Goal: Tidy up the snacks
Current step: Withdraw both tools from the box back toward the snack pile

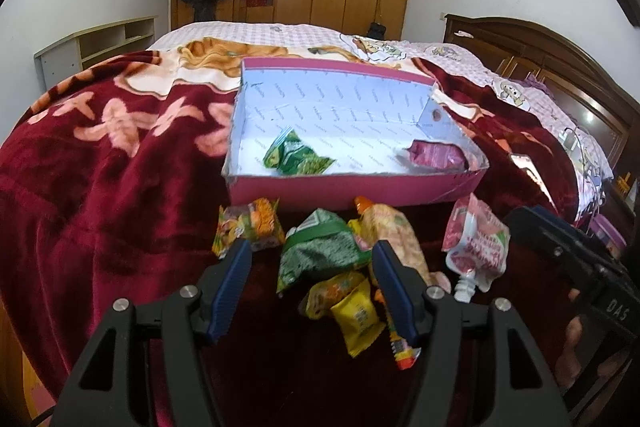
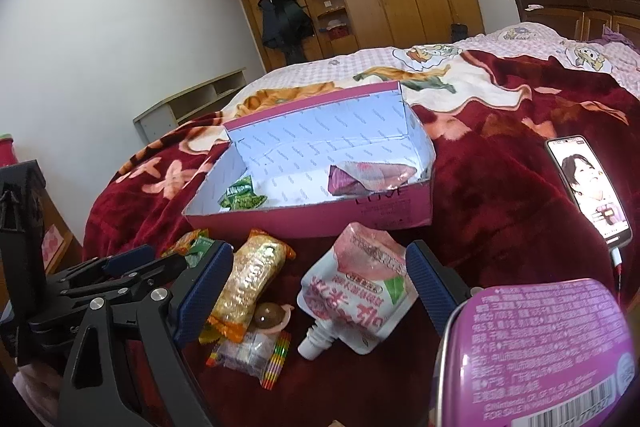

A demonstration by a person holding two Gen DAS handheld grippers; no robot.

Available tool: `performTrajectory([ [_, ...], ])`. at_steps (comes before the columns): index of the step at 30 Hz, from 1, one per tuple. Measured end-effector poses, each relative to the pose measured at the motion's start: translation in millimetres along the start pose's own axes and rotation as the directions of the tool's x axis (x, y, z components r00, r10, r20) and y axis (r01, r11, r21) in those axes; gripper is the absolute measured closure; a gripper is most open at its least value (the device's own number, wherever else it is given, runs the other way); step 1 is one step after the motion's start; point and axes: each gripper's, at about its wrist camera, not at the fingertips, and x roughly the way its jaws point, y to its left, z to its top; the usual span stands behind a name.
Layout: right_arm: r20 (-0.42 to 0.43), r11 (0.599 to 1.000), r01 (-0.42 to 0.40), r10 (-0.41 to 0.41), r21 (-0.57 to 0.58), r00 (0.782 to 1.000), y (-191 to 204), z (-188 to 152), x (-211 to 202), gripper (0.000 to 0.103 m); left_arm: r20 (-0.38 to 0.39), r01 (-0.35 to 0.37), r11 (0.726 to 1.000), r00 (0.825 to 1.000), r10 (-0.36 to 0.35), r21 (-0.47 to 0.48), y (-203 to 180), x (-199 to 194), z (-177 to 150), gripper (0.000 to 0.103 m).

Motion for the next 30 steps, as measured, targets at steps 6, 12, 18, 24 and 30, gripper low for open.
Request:
performTrajectory([
  [6,-0.013,1.000,-0.005,0.005,0.002,1.000,-1,-8,0,0.012,-0.018,-0.009,0.999,1.000,0.009,-0.032,8,5,-5,0.037],
  [12,-0.026,1.000,-0.007,0.007,0.007,1.000,-4,-11,3,0.012,-0.030,0.016,0.999,0.999,-0.017,-0.038,3,13,-5,0.037],
  [18,-0.035,1.000,-0.013,0.014,0.020,0.999,-7,-12,4,0.012,-0.030,0.033,0.999,0.999,-0.034,-0.036,-7,23,-2,0.037],
  [24,-0.029,1.000,-0.020,0.020,0.012,0.999,-5,-13,3,0.012,-0.028,0.038,0.998,0.999,-0.040,-0.051,-11,35,3,0.037],
  [30,-0.031,1.000,-0.019,0.020,0.014,0.999,-6,-14,2,0.012,-0.030,0.007,0.998,1.000,-0.009,-0.068,-13,46,0,0.033],
])
